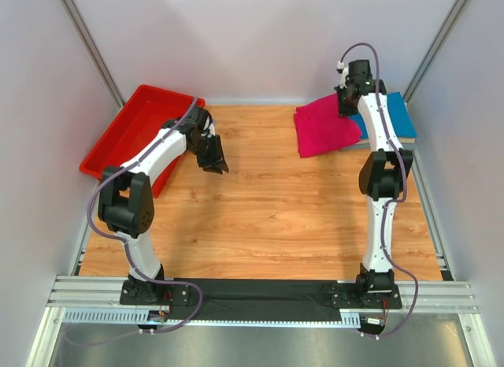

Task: Fold and stack the t-shirts
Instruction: Neatly place the folded tshirt to the corner

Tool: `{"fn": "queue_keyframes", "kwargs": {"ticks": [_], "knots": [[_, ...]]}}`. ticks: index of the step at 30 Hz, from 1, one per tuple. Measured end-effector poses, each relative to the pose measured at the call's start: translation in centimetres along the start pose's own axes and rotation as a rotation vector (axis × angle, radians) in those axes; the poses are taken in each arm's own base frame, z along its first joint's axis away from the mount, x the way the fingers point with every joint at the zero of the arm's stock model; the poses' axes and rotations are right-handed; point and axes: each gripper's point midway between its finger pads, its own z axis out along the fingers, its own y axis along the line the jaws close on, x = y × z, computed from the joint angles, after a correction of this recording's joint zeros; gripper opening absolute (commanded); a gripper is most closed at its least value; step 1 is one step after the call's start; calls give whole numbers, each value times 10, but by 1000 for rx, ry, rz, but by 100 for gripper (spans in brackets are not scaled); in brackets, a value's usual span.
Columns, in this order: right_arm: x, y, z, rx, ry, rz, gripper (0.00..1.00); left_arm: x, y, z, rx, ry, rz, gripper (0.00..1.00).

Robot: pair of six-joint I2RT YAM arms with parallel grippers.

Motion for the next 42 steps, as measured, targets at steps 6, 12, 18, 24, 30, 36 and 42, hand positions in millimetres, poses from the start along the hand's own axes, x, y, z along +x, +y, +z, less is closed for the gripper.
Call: {"fn": "queue_keyframes", "kwargs": {"ticks": [6,12,18,24,30,36,42], "knots": [[-42,-73,-27,90,-156,56,0,-10,-15,-6,25,-12,-13,37],[-66,-174,-34,212,-331,156,63,1,-23,-5,10,43,-28,37],[-48,-241,11,325,-370,218,83,-9,-24,1,-35,74,-30,38],[-28,-224,37,295,-318,261,92,-14,-25,-6,-56,66,-24,39],[-43,-176,3,234,-318,321,100,-14,-36,-18,-25,45,7,39],[-47,-83,-105,69,-306,420,100,-15,-70,-81,107,-137,120,58],[9,27,-234,-192,-264,431,100,-4,-110,-192,298,-435,231,99]]}}
